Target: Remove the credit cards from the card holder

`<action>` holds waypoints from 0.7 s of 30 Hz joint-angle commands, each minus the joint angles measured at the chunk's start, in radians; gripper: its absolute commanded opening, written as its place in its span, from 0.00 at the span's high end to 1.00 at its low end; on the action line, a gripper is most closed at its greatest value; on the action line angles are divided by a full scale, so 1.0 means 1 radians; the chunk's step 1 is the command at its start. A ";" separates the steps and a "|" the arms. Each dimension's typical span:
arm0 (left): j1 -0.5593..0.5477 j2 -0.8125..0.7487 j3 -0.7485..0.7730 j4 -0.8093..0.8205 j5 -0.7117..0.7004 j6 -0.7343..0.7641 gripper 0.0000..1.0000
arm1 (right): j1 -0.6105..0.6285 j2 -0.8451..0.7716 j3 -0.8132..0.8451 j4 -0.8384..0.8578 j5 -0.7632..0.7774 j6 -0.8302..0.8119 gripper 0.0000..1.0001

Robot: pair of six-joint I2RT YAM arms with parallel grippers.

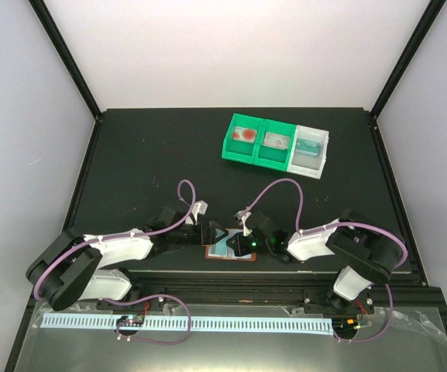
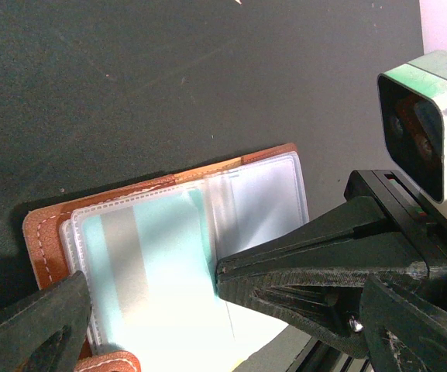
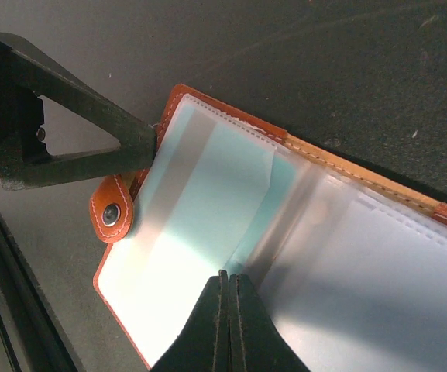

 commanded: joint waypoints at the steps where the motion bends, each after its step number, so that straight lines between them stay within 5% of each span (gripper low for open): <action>1: 0.004 -0.003 0.025 0.009 0.016 0.018 0.03 | -0.002 -0.002 -0.020 -0.066 0.070 -0.023 0.99; 15: 0.000 0.019 -0.039 0.162 0.082 -0.077 0.03 | -0.004 -0.018 -0.002 -0.107 0.113 -0.048 0.99; 21: 0.001 -0.041 -0.002 0.030 0.012 -0.015 0.03 | -0.005 -0.025 -0.005 -0.108 0.114 -0.050 0.99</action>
